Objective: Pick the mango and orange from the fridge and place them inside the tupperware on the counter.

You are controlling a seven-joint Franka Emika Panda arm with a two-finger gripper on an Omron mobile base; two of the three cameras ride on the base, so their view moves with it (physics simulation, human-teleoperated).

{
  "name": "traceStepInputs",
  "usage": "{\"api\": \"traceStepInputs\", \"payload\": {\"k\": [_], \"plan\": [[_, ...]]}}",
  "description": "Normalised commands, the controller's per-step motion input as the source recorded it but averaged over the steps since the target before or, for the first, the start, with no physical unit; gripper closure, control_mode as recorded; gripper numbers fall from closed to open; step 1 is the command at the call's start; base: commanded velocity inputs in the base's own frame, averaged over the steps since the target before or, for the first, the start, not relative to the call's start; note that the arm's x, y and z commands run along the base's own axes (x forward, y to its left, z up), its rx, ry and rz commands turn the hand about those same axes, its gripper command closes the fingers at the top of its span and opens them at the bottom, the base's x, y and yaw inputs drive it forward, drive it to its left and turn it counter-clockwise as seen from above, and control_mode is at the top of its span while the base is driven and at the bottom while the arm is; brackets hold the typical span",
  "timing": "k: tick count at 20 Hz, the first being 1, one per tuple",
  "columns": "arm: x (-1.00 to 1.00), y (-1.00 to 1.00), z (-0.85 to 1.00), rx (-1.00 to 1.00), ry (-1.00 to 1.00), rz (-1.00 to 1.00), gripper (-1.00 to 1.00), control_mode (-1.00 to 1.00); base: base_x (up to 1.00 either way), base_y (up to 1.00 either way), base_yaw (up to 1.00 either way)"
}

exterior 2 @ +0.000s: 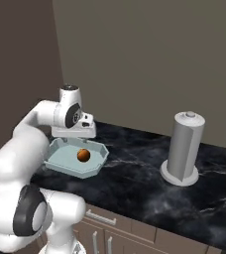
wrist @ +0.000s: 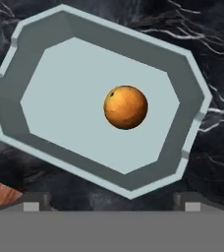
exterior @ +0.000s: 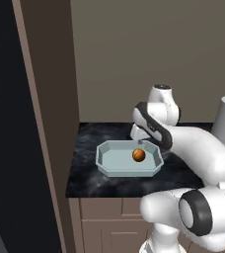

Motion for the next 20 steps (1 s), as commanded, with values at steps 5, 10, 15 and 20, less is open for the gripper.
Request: {"api": "traceStepInputs", "payload": {"k": [5,10,15,20], "plan": [[-0.88,0.0,0.58,0.0,0.0,0.0,-1.0,-1.0,0.0,0.0,0.0],[-0.91,0.0,0.4,0.0,-0.03,-0.01,-1.0,-1.0,0.0,0.0,0.0],[-0.99,0.0,0.13,0.0,-0.51,-0.08,-1.0,-1.0,0.0,0.0,0.0],[-0.71,0.0,0.15,0.0,-0.54,-0.23,-1.0,-1.0,0.0,0.0,0.0]]}}
